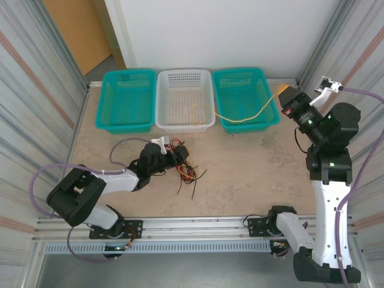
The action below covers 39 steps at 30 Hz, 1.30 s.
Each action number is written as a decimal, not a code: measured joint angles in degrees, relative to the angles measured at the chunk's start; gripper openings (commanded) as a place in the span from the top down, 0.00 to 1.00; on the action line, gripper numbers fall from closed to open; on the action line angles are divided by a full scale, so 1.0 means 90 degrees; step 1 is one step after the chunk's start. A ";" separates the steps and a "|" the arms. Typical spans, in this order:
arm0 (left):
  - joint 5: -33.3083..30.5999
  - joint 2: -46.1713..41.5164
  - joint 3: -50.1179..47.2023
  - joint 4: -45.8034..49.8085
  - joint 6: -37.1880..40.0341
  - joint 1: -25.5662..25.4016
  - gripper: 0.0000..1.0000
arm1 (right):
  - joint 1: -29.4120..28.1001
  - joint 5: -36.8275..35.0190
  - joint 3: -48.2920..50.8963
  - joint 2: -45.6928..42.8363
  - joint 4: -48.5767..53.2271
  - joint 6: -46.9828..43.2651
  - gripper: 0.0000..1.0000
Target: Untangle the cables
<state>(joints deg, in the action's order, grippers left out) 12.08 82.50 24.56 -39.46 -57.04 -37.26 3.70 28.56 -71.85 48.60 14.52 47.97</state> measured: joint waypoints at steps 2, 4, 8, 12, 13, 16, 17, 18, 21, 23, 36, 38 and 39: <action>-0.0019 -0.0114 0.0022 0.0041 0.0036 -0.0007 0.01 | 0.0000 0.0039 0.0119 0.0000 -0.0010 0.0056 1.00; -0.0097 -0.0515 0.0027 0.0304 0.0102 -0.0053 0.01 | -0.0002 0.0087 0.0209 0.0002 -0.0010 0.0121 1.00; -0.0432 -0.1836 0.0257 0.1603 0.0537 -0.0175 0.01 | -0.0039 0.0126 0.0223 -0.0002 -0.0036 0.0126 1.00; -0.0806 -0.2914 0.0799 0.3133 0.1175 -0.0197 0.01 | -0.0041 0.0121 0.0223 -0.0007 -0.0078 0.0126 1.00; -0.0855 -0.3053 0.0920 0.3521 0.1336 -0.0197 0.04 | -0.0041 0.0121 0.0223 -0.0007 -0.0087 0.0126 1.00; -0.0877 -0.3118 0.1161 0.4585 0.1700 -0.0197 0.09 | -0.0041 0.0121 0.0223 -0.0005 -0.0095 0.0143 1.00; -0.0906 -0.3123 0.1205 0.4901 0.1766 -0.0197 0.10 | -0.0046 0.0121 0.0223 -0.0005 -0.0092 0.0151 1.00; -0.0947 -0.3164 0.1241 0.5275 0.1848 -0.0197 0.11 | -0.0056 0.0121 0.0223 -0.0005 -0.0092 0.0153 1.00; -0.1044 -0.3626 0.1452 0.6212 0.2067 -0.0197 0.13 | -0.0141 0.0121 0.0223 -0.0007 -0.0092 0.0151 1.00; -0.0959 -0.3976 0.1819 0.6487 0.2336 -0.0197 0.13 | -0.0219 0.0119 0.0223 -0.0005 -0.0085 0.0151 1.00; 0.0534 -0.2497 0.5423 0.6992 0.5552 -0.0712 0.16 | -0.1683 -0.0352 0.0226 0.0236 0.0158 0.0046 1.00; 0.0610 -0.2064 0.5646 0.7206 0.5948 -0.1003 0.16 | -0.1914 -0.0461 0.0226 0.0345 0.0202 -0.0041 1.00; 0.0610 -0.1872 0.5739 0.7315 0.6135 -0.1146 0.16 | -0.2047 -0.0529 0.0226 0.0410 0.0226 -0.0075 1.00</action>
<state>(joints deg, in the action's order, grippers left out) 17.56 65.65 76.20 26.37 -1.83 -47.57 -14.72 23.79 -69.82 52.29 16.56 47.29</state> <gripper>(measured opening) 0.840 0.046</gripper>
